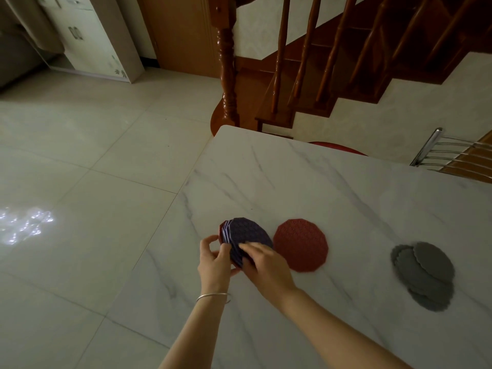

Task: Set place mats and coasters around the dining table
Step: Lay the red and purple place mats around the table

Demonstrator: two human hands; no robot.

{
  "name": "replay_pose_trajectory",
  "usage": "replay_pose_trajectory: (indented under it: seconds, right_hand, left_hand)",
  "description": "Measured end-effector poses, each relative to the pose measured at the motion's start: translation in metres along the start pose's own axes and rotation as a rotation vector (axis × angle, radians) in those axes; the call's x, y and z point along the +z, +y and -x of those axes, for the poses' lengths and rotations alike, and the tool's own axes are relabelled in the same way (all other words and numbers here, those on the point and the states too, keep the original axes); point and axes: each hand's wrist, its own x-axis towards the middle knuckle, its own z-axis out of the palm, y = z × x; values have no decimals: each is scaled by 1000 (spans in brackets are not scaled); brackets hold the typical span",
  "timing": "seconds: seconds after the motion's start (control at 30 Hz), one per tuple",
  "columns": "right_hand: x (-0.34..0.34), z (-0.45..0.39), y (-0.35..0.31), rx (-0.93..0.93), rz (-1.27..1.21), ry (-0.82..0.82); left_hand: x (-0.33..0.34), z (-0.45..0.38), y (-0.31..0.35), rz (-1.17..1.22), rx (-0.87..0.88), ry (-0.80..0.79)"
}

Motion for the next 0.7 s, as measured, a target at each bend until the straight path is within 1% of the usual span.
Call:
replay_pose_trajectory:
  seconds: [0.13,0.2,0.27,0.33,0.4,0.5,0.6,0.67,0.7]
  right_hand:
    - [-3,0,10,19,-67,-53]
    - [-8,-1,21,103,-79,-10]
    - [-15,0,41,214,42,25]
    - [-20,7,64,327,227,-78]
    - [-22,16,85,384,348,-213]
    - [-22,26,105,377,417,-332]
    - [-22,27,112,307,516,-362]
    - [-23,25,109,227,599,-356]
    - [-25,24,105,213,669,-391]
  left_hand:
    - [-2,-1,3,-100,15,4]
    - [-2,-2,4,-129,20,11]
    - [-1,-3,4,-143,27,21]
    - [-1,-3,3,-143,27,22]
    - [0,-4,2,-140,22,20]
    - [-1,-6,0,-139,13,21]
    - [0,-7,-1,-115,-12,40]
    - [0,-8,-2,-106,-21,50]
    - [1,-7,-2,-103,-24,51]
